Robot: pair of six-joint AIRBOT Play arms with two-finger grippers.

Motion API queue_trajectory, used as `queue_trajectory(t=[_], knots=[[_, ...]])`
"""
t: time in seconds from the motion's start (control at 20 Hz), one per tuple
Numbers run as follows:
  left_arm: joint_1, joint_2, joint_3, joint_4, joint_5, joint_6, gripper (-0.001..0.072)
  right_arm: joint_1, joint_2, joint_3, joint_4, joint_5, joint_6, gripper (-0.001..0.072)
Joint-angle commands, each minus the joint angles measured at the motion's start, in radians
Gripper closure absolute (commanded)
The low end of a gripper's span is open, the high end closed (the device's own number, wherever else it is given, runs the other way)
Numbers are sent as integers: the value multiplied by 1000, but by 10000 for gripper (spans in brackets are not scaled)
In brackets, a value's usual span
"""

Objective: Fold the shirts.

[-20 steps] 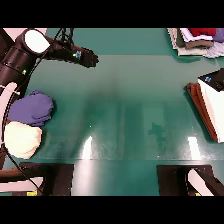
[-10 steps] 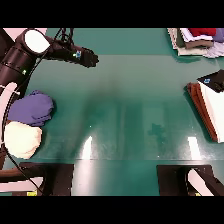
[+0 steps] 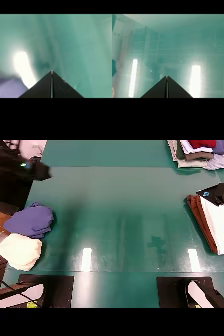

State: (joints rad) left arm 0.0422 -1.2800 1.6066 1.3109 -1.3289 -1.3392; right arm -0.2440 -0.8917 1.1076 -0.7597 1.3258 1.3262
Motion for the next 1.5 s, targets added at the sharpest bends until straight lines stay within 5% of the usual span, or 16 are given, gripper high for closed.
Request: queue_trajectory(t=[0.0, 0.05, 0.1, 0.15, 0.4, 0.6, 0.7, 0.75, 0.8, 1.2, 1.45], knots=[[184, 31, -68, 97, -134, -23, 676, 1, 1, 0, 0, 1, 0, 691], [214, 31, -116, 97, -116, -24, 468, 1, 1, 0, 0, 2, 0, 690], [237, 30, -177, 97, -63, -24, 96, 1, 1, 0, 0, 2, 0, 691], [253, 28, -235, 97, -16, -23, -13, 1, 1, 0, 0, 0, 0, 691], [266, 24, -519, 135, 227, -23, -13, 1, 1, 0, 0, -14, 0, 691], [266, 24, -645, 161, 372, -34, -1, 1, 1, 0, 0, -37, 0, 691], [266, 25, -643, 165, 361, -50, 458, 1, 1, 0, 0, -46, 0, 691], [266, 27, -641, 165, 351, -50, 620, 1, 1, 0, 0, -48, 0, 690], [266, 27, -631, 164, 332, -50, 682, 1, 1, 0, 1, -48, 0, 691], [263, 319, -243, -23, 203, -54, 683, 1, 0, 153, 61, -120, 0, 691], [263, 417, 105, -325, 72, -40, 684, 1, -45, 376, 61, -164, 0, 691]])
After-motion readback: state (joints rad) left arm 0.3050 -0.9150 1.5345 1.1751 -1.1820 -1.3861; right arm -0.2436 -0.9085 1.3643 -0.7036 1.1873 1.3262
